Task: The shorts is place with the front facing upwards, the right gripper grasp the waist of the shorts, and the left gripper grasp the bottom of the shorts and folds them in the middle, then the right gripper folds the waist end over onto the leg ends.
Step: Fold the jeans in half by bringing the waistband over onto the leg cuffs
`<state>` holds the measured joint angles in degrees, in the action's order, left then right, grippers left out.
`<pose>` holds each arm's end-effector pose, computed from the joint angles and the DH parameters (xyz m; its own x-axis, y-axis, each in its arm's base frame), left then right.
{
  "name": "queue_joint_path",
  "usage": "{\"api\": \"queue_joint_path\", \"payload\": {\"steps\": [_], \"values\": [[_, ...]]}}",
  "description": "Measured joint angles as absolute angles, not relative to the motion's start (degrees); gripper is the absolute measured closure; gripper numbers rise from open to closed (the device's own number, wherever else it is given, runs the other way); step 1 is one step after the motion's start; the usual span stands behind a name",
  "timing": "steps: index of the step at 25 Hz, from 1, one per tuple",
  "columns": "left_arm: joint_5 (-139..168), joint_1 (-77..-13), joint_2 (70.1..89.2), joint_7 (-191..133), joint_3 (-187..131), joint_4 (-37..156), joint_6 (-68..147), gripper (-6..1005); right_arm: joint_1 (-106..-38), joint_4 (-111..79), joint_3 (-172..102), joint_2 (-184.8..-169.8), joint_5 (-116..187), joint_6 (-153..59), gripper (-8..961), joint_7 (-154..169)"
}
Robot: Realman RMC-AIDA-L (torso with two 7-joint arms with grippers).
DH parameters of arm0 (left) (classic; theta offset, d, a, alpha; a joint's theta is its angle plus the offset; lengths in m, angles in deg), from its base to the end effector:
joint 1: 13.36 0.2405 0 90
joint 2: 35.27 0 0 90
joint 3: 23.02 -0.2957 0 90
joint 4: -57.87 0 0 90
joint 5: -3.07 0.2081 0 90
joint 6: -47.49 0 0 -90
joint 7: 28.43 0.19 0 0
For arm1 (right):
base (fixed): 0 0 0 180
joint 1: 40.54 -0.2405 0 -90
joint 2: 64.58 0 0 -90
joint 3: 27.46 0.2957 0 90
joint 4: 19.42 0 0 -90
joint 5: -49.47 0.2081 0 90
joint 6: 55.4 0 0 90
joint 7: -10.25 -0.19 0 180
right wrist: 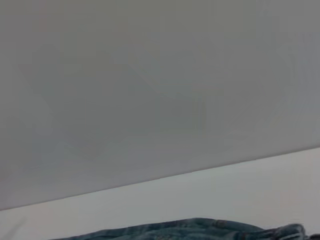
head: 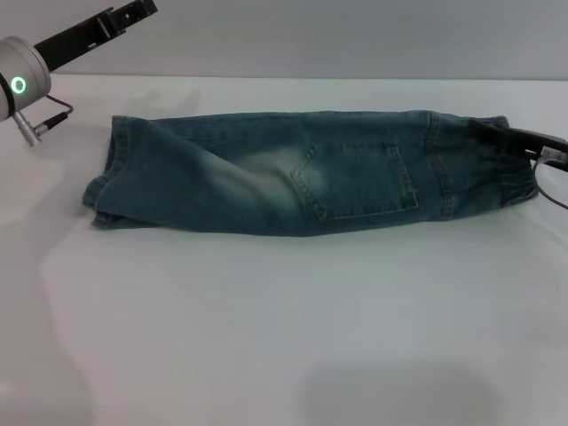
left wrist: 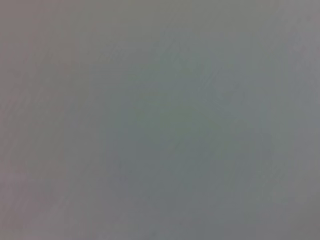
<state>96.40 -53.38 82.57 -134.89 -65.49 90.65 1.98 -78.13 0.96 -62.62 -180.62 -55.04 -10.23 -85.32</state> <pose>-0.2702 0.5143 0.0018 0.2956 0.4292 0.8534 0.9428 -0.2754 -0.1880 0.3501 0.4677 -0.0385 0.3883 -0.5755 -0.7197 -0.9211 -0.2175 -0.3230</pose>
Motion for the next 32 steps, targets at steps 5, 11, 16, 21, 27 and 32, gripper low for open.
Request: {"api": "queue_joint_path", "payload": {"steps": [5, 11, 16, 21, 27, 32], "values": [[96.1, -53.3, 82.57, -134.9, -65.5, 90.6, 2.0, 167, -77.6, 0.9, -62.5, -180.48, -55.1, -11.2, 442, -85.4], [96.1, -53.0, 82.57, -134.9, -65.6, 90.4, 1.6, 167, -75.4, 4.3, -62.0, -180.65, -54.8, -8.6, 442, -85.5], [95.0, -52.2, 82.57, -134.0, -65.5, 90.4, 0.6, 167, -72.1, 11.8, -61.8, -179.93, -54.7, 0.4, 442, -89.3], [89.0, -51.0, 82.84, -127.9, -65.6, 89.6, -2.4, 168, -71.4, 14.0, -62.2, -174.31, -55.5, 10.6, 443, -99.4], [80.6, -50.6, 82.94, -116.1, -65.6, 85.4, -7.9, 168, -74.5, 14.9, -62.6, -168.03, -67.1, 18.4, 450, -110.6], [75.6, -51.2, 83.09, -108.2, -65.6, 81.4, -11.9, 168, -78.8, 16.4, -62.6, -166.94, -82.7, 20.2, 458, -114.6]]}}
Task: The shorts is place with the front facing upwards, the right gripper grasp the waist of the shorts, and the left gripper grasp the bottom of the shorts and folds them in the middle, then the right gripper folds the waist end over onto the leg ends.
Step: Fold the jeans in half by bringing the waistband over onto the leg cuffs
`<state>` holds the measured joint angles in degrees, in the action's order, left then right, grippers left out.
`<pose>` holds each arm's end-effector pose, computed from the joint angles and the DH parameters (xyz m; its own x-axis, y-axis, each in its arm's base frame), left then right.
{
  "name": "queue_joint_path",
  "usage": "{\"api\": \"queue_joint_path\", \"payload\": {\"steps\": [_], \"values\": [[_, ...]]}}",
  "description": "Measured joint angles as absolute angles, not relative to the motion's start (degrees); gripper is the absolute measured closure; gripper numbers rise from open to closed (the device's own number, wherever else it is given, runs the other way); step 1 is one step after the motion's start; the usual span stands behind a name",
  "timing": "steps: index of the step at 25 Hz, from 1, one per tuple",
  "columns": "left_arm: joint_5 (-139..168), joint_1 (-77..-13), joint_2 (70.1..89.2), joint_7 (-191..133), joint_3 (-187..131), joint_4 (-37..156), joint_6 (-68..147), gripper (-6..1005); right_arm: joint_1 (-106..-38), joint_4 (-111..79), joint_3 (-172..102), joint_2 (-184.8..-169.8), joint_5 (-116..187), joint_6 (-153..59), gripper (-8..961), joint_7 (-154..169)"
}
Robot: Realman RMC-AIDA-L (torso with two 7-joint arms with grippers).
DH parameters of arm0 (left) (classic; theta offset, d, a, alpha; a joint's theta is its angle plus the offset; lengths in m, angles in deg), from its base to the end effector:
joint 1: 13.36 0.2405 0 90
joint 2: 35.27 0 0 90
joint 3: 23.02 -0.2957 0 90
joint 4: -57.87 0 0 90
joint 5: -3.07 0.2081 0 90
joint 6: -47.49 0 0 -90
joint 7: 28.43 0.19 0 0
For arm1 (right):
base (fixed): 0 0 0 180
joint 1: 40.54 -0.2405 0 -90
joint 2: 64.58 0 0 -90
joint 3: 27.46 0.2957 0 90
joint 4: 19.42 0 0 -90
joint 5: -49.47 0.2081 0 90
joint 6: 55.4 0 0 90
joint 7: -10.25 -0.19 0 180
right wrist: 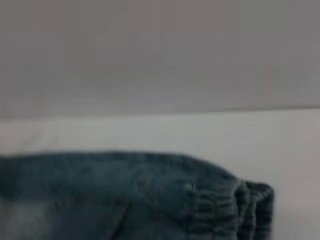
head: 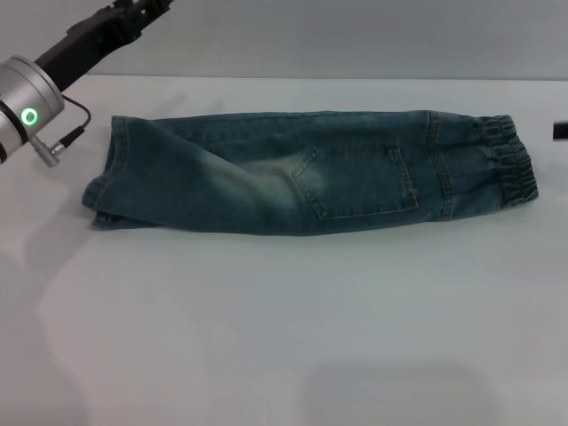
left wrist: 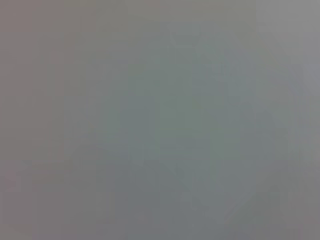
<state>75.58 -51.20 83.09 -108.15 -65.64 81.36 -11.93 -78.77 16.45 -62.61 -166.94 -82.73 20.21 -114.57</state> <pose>-0.2529 0.4846 -0.0085 0.3328 0.2535 0.9083 0.8595 -0.4778 -0.1815 0.3482 0.4525 0.0802 0.4370 -0.7756 -0.4554 -0.8941 -0.3194 -0.3140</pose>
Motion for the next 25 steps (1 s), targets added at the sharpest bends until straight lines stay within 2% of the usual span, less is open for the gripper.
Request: {"api": "queue_joint_path", "payload": {"steps": [6, 14, 25], "values": [[73.8, -51.6, 83.20, -106.5, -65.6, 79.6, -13.1, 168, -83.0, 16.6, -62.6, -167.39, -92.7, 21.2, 466, -115.0], [72.0, -52.3, 83.37, -104.9, -65.6, 76.5, -17.8, 169, -84.1, 16.3, -67.0, -168.17, -94.1, 20.2, 478, -115.0], [71.5, -52.3, 83.37, -104.8, -65.6, 75.7, -18.8, 169, -83.1, 16.7, -68.6, -171.20, -95.7, 15.6, 494, -115.1]]}}
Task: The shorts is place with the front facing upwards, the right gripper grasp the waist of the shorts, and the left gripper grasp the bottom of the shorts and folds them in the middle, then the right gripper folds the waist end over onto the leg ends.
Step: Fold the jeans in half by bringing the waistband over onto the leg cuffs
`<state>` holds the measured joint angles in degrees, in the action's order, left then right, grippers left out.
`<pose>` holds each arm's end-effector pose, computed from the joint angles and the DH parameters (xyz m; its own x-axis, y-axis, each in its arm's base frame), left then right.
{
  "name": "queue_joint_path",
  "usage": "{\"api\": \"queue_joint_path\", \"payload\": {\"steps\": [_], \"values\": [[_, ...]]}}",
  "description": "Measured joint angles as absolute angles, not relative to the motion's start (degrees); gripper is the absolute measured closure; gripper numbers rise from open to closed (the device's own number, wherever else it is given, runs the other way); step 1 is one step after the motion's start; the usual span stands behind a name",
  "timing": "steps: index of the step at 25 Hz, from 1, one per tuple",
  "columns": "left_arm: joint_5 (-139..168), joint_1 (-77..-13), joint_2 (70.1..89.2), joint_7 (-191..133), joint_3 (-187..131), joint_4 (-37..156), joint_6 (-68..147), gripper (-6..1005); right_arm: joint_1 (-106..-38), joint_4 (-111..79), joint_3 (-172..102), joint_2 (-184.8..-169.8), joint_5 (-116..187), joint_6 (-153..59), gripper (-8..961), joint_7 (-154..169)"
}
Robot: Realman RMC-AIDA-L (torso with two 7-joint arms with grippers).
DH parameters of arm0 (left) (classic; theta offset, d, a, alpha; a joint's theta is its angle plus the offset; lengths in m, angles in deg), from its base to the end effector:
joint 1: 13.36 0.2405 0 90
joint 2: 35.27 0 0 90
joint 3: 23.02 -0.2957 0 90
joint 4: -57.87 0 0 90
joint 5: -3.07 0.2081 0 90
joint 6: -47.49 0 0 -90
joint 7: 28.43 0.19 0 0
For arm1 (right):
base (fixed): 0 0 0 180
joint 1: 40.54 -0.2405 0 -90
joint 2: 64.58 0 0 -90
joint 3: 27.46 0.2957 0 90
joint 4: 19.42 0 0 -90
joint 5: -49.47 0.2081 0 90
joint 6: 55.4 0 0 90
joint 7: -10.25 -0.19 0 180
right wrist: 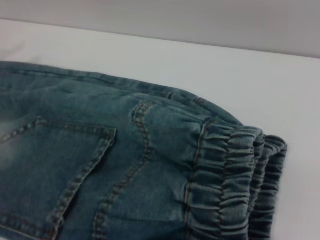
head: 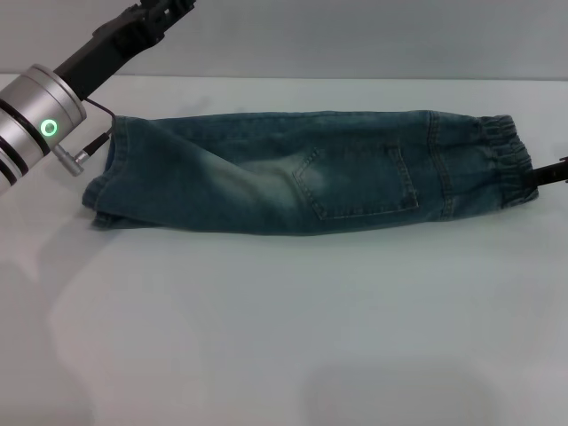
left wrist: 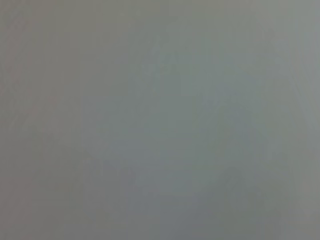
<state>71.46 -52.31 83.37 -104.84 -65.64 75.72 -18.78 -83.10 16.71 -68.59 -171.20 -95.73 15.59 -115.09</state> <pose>-0.2352 0.4722 -0.0220 0.2683 0.2480 0.9309 0.8324 -0.5460 -0.0944 0.3461 0.4584 0.0330 0.5464 -0.8086 -0.2182 -0.7880 -0.4082 -0.4609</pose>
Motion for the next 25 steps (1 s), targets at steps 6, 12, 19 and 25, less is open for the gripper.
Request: {"api": "queue_joint_path", "payload": {"steps": [6, 12, 19, 25], "values": [[71.4, -52.3, 83.36, -104.8, -65.6, 75.7, -18.8, 170, -82.9, 16.9, -68.6, -172.90, -97.2, 12.5, 503, -115.1], [71.4, -51.6, 83.31, -104.1, -65.6, 75.3, -18.3, 170, -82.9, 18.4, -68.6, -175.19, -98.5, 10.9, 511, -114.9], [71.1, -51.8, 83.34, -102.1, -65.2, 73.2, -17.7, 170, -83.5, 18.1, -69.6, -175.93, -98.5, 9.3, 522, -114.6], [70.1, -51.6, 83.20, -101.6, -65.0, 73.3, -17.5, 170, -83.6, 17.8, -70.1, -176.56, -98.5, 8.6, 530, -114.6]]}}
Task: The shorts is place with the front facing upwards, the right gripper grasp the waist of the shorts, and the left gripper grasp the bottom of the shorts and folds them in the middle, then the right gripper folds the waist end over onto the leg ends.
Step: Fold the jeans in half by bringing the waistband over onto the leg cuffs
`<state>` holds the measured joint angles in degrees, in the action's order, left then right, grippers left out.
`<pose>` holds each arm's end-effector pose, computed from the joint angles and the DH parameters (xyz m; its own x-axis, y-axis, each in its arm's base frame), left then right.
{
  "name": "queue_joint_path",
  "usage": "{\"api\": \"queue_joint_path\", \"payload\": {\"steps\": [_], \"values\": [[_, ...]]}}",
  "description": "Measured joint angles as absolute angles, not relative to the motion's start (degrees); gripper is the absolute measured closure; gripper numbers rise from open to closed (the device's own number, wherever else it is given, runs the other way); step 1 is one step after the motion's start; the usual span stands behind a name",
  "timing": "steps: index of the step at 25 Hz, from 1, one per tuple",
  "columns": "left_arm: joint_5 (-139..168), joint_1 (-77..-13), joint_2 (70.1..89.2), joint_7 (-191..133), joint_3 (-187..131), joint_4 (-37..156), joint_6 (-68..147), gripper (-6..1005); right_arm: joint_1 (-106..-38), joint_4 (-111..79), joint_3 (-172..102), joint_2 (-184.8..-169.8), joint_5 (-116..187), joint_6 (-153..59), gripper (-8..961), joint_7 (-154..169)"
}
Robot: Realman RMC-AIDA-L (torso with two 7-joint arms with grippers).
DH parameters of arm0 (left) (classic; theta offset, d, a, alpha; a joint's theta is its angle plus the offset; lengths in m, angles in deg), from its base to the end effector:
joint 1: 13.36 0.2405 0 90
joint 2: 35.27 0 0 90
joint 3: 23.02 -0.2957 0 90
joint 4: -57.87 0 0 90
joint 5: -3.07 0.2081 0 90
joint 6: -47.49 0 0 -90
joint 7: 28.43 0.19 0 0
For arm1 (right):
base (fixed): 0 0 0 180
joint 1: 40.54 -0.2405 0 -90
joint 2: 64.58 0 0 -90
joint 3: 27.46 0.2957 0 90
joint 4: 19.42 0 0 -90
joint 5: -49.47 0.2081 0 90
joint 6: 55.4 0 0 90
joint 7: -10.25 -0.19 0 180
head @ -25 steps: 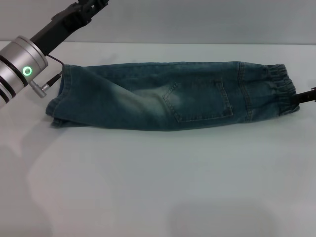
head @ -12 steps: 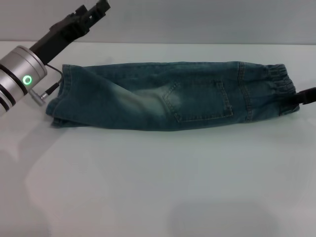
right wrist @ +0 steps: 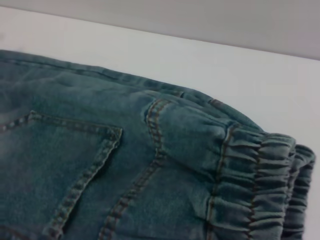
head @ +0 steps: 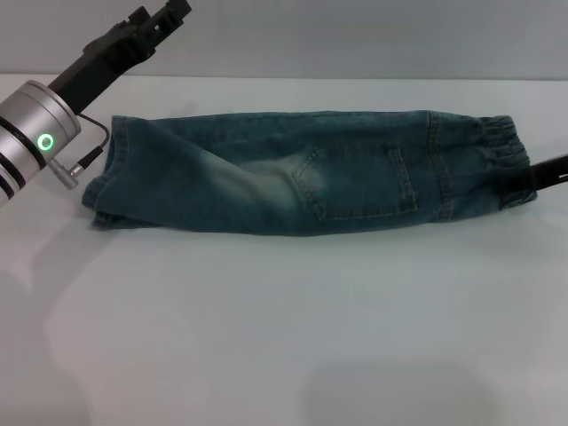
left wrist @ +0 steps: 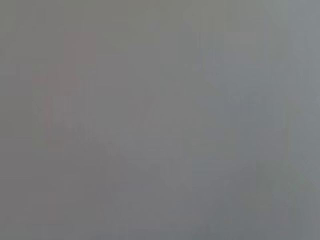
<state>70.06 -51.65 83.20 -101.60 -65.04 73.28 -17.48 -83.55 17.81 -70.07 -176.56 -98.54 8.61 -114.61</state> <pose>-0.2516 0.4693 -0.0253 0.2720 0.2421 0.9313 0.8566 -0.5018 -0.1197 0.3392 0.4639 -0.0050 0.5903 -0.7811 -0.2036 -0.7448 -0.4299 -0.5104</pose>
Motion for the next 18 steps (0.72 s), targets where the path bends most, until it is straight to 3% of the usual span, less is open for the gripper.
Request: {"api": "queue_joint_path", "payload": {"steps": [18], "values": [[69.9, -52.4, 83.27, -98.8, -65.4, 72.9, -15.1, 171, -83.9, 21.4, -69.9, -177.62, -96.0, 12.9, 557, -113.7]]}}
